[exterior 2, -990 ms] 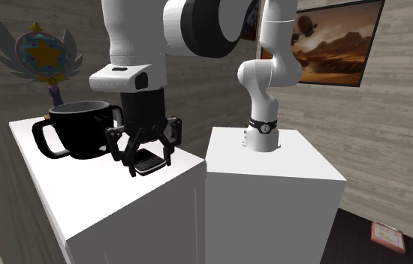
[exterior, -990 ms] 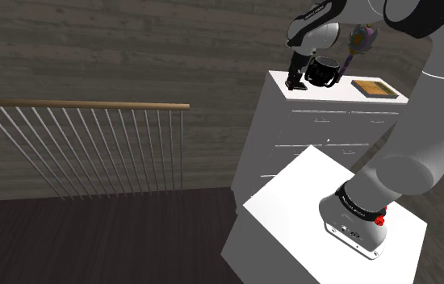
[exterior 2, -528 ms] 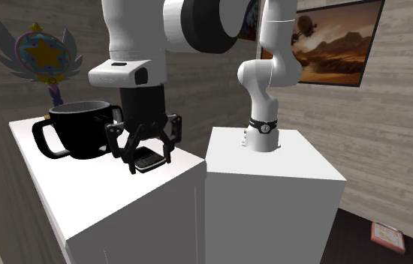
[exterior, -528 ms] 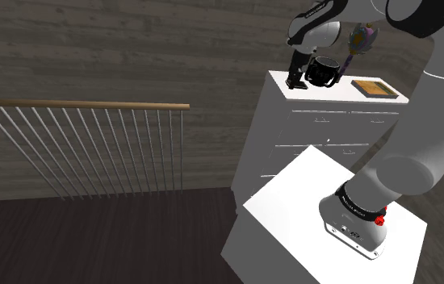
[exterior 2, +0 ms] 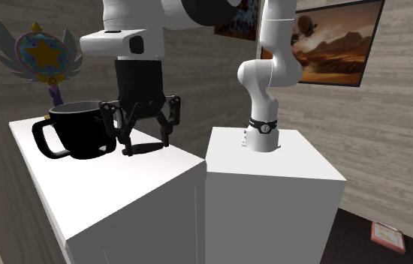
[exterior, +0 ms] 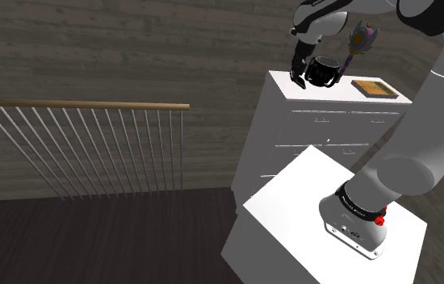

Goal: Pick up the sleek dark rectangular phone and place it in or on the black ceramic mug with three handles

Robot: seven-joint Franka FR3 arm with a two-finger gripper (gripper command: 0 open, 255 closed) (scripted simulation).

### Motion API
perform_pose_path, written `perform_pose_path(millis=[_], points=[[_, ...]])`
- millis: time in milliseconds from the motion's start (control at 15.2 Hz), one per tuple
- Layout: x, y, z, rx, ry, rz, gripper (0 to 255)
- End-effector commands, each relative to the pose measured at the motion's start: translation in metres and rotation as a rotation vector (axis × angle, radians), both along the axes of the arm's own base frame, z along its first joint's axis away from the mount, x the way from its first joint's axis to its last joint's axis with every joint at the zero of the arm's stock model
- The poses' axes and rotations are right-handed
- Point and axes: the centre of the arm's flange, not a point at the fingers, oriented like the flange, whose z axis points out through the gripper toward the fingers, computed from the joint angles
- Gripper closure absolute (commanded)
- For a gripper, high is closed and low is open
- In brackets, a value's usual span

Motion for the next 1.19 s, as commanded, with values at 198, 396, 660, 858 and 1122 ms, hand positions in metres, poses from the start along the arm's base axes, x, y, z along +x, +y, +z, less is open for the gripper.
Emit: perform_pose_path(millis=[198,396,660,858,1122], points=[[-0.001,0.0,0.027,0.0,0.0,0.0,255],[-0.001,0.0,0.042,0.0,0.0,0.0,255],[-0.001,0.0,0.064,0.0,0.0,0.0,255],[-0.001,0.0,0.079,0.0,0.0,0.0,255],[-0.001,0.0,0.1,0.0,0.0,0.0,255]])
